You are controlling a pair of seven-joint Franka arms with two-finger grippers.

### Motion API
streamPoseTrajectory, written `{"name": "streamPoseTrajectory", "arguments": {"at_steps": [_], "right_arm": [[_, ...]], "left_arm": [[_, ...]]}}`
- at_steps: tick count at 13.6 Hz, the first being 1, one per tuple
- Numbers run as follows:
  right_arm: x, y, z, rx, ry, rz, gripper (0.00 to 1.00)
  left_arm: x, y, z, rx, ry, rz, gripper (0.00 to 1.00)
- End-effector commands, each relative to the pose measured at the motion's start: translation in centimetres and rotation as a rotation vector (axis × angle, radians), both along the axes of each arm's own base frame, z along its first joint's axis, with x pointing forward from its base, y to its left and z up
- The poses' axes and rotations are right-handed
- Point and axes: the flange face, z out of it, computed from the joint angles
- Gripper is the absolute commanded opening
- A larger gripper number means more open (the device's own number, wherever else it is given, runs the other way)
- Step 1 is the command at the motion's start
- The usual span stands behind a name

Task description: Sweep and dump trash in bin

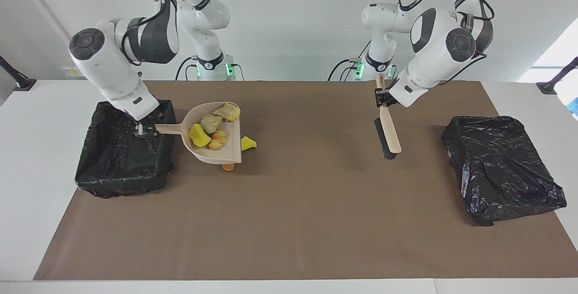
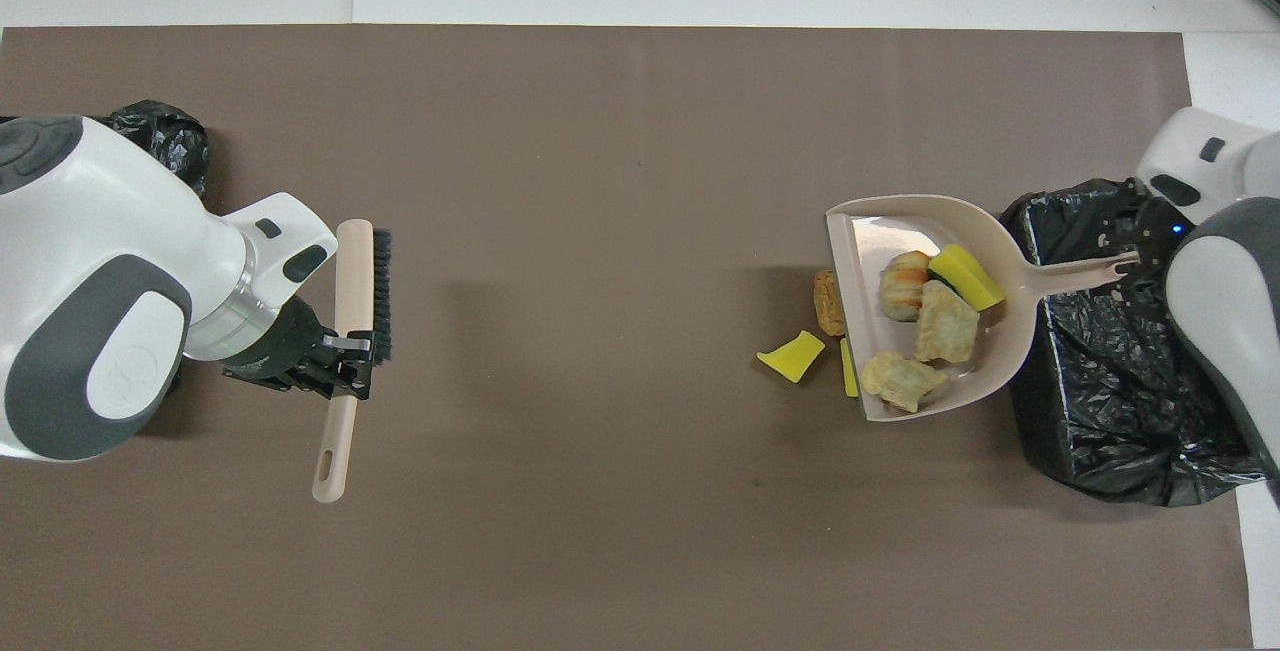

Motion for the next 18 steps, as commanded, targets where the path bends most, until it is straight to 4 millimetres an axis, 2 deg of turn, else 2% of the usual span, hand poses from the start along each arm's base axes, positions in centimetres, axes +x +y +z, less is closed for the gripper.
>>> {"name": "streamPoseTrajectory", "arguments": {"at_steps": [1, 2, 4, 6, 7, 9, 10, 11, 12, 14, 16, 18], "right_arm": [[-0.6, -5.3, 3.0, -0.097, -0.016, 0.048, 0.0], [-0.7, -7.5, 4.1, -0.141, -0.033, 0.052, 0.0], [-1.6, -11.9, 6.0, -0.219, -0.05, 0.017, 0.0], [-2.8, -16.3, 7.1, -0.278, -0.077, -0.036, 0.0], [-3.0, -17.3, 7.6, -0.328, -0.098, -0.033, 0.0], [-3.4, -17.5, 7.7, -0.471, -0.122, -0.028, 0.0], [-3.6, -16.8, 7.1, -0.515, -0.128, -0.029, 0.0], [-4.3, -15.8, 6.6, -0.575, -0.123, -0.009, 0.0], [-4.8, -13.6, 5.8, -0.632, -0.13, 0.03, 0.0], [-5.2, -12.3, 5.4, -0.699, -0.129, 0.063, 0.0], [-5.0, -12.2, 6.0, -0.738, -0.106, 0.079, 0.0], [-5.1, -12.8, 7.9, -0.758, -0.106, 0.086, 0.0]], "left_arm": [[-1.9, -2.1, 0.3, 0.011, -0.05, -0.032, 0.0], [-2.1, -3.0, 0.2, 0.009, -0.077, -0.029, 0.0], [-3.4, -6.7, -0.2, 0.017, -0.119, -0.005, 0.0], [-4.7, -9.9, 0.0, 0.031, -0.127, 0.019, 0.0], [-5.4, -11.2, -0.2, 0.038, -0.122, 0.021, 0.0], [-6.1, -13.8, -1.8, 0.053, -0.117, 0.033, 0.0], [-6.5, -15.3, -3.2, 0.06, -0.116, 0.033, 0.0], [-6.7, -16.0, -4.3, 0.061, -0.121, 0.035, 0.0], [-7.0, -15.9, -4.9, 0.061, -0.127, 0.042, 0.0], [-8.7, -17.5, -5.8, 0.066, -0.111, 0.014, 0.0], [-10.5, -18.9, -7.3, 0.08, -0.107, 0.024, 0.0], [-11.2, -20.0, -8.2, 0.074, -0.128, 0.035, 0.0]]}}
